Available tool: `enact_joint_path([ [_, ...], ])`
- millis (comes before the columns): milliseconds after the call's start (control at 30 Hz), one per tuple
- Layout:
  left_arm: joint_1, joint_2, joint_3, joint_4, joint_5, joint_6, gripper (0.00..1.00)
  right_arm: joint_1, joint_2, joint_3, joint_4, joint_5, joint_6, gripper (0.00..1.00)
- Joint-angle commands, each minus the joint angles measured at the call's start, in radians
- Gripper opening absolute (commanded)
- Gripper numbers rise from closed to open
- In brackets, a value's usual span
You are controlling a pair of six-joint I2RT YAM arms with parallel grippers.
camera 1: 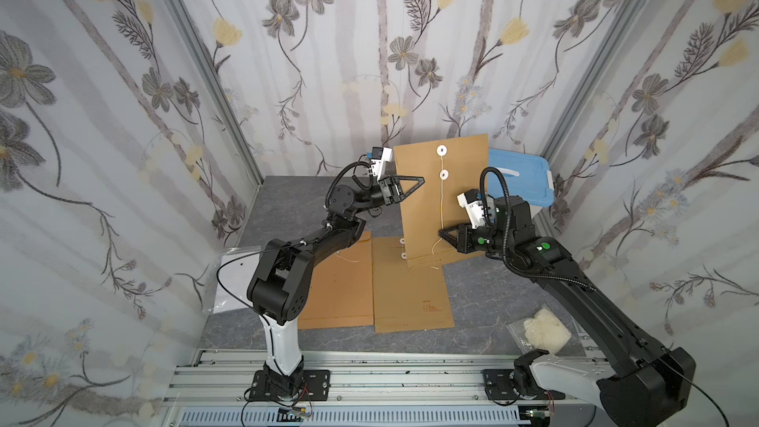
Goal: Close the mouth of the file bag
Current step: Close the file bag.
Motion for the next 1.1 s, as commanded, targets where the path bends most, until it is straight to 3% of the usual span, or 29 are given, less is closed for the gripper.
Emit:
enact_joint_path([
  [0,-0.003,-0.016,-0.003,0.066,-0.021,-0.001,0.0,-0.006,-0.003,-0.018,0.098,-0.053,0.044,0.2],
  [233,-0.007,-0.018,-0.005,0.066,-0.022,-0.001,0.0,-0.022,-0.005,-0.035,0.162,-0.066,0.07,0.17],
  [433,-0.007,-0.023,-0.009,0.066,-0.026,0.0,0.0,-0.031,-0.01,-0.05,0.169,-0.06,0.071,0.0],
  [1067,-0.005,-0.012,-0.009,0.066,-0.056,-0.008,0.0,0.006,-0.043,-0.088,0.166,-0.073,0.051,0.0],
])
